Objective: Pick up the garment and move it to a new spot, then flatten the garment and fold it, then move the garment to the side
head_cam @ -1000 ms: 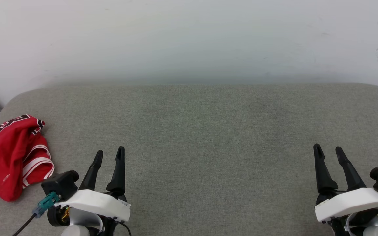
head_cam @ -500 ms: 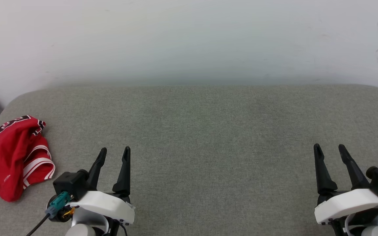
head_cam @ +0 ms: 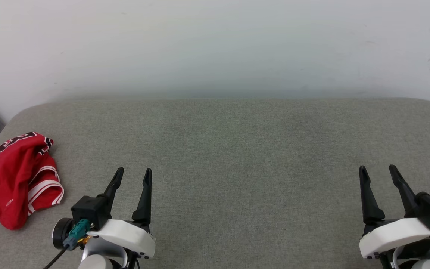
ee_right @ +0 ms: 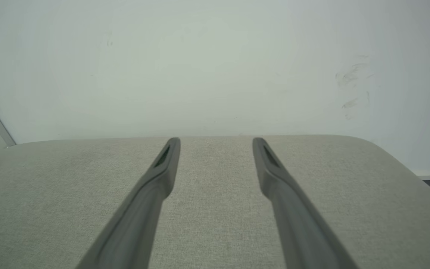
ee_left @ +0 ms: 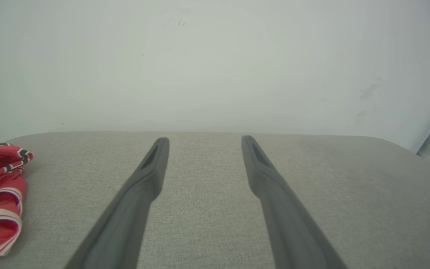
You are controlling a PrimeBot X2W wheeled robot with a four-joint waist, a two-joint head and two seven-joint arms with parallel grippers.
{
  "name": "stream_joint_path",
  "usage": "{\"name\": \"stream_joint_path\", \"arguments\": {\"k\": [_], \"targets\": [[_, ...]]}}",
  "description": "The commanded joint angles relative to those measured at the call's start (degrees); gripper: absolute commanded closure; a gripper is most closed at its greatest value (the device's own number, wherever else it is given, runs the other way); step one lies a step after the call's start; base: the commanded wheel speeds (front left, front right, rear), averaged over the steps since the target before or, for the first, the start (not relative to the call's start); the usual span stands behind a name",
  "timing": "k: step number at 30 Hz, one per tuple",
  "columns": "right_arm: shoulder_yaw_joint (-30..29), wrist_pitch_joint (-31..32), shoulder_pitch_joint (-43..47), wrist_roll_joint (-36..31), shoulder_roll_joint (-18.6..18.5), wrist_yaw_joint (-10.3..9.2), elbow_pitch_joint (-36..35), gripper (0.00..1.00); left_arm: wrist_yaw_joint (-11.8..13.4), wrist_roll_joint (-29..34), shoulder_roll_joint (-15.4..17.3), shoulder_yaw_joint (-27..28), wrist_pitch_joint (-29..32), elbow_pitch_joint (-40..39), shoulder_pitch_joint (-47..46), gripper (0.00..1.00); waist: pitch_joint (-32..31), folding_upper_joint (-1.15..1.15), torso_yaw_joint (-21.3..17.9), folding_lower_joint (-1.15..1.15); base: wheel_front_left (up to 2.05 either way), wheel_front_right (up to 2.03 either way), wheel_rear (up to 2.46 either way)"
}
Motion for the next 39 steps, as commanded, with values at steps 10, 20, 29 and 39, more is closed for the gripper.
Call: {"name": "stream_joint_path", "arguments": {"k": [10,20,29,39], "targets": [[-0.7,-1.8,0.5,-3.6,-0.2,0.10,0.3,0.00,0.0,4.3,-0.2,0.1,-1.6,0.4,-1.0,0.00,-0.3,0.00,0.0,0.01,0.00,0.00,0.00],[-1.0,-3.2,0.7,-6.1,-0.1,0.06,1.3,0.00,-0.3,7.1,-0.6,0.0,-2.6,1.1,-1.0,0.00,-0.5,0.00,0.2,0.01,0.00,0.00,0.00],[-1.3,-3.9,1.0,-8.9,-0.1,0.06,1.7,0.00,-0.5,9.8,-0.8,0.3,-3.4,2.2,-1.2,0.00,-0.5,0.00,2.1,0.01,0.00,0.00,0.00],[0.4,-4.4,0.5,-7.4,-0.1,0.06,2.4,0.00,-0.6,9.1,-1.0,1.4,-3.3,3.2,-2.1,0.00,0.3,0.00,9.2,0.01,0.00,0.00,0.00]]}}
